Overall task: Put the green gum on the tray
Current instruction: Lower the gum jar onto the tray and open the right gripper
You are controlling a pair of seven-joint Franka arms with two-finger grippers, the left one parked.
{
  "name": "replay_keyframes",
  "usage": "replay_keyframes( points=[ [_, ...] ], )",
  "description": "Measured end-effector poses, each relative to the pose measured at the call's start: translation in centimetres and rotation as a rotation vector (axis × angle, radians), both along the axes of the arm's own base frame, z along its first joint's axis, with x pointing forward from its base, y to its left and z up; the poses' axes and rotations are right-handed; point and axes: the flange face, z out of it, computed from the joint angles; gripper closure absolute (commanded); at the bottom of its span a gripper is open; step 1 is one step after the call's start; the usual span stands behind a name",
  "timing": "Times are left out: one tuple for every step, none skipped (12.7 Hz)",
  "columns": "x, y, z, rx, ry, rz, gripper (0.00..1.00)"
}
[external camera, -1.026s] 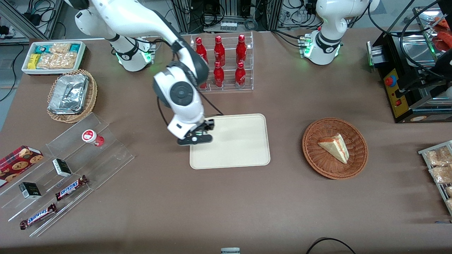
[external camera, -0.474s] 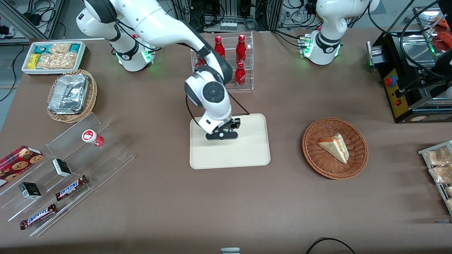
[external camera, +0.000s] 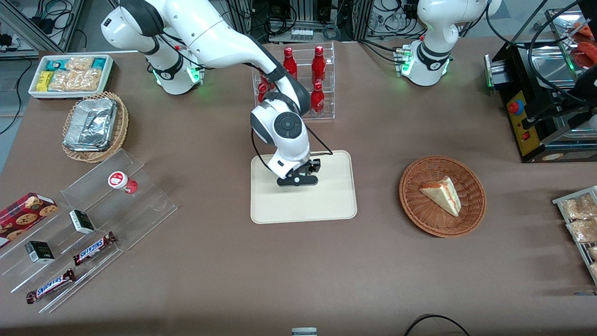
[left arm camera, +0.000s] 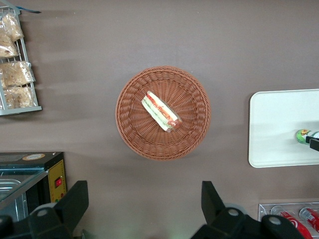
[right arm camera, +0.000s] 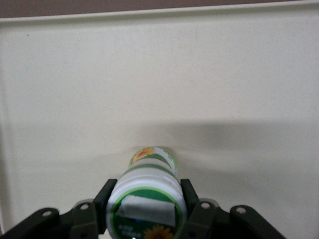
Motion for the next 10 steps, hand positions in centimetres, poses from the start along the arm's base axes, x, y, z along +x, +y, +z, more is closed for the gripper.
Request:
replay_keyframes(
  points=[
    [0.0, 0.1, -0.3, 0.003, -0.006, 0.001, 0.93],
    [0.0, 0.1, -0.5, 0.000, -0.009, 0.004, 0.61],
    [0.0, 0.0, -0.8, -0.005, -0.011, 0.009, 0.20],
    [0.0, 0.0, -1.0, -0.009, -0.014, 0.012, 0.00],
    [0.0, 0.0, -1.0, -0.011, -0.018, 0.016, 0.00],
    [0.1, 0.0, -1.1, -0.020, -0.028, 0.029, 0.00],
    [0.1, 0.0, -1.2, -0.036, -0.043, 0.048, 0.00],
    [0.1, 0.0, -1.2, -0.046, -0.053, 0.061, 0.00],
    [0.1, 0.0, -1.3, -0.051, -0.057, 0.066, 0.00],
    [0.1, 0.0, -1.3, -0.051, -0.059, 0.068, 0.00]
  ],
)
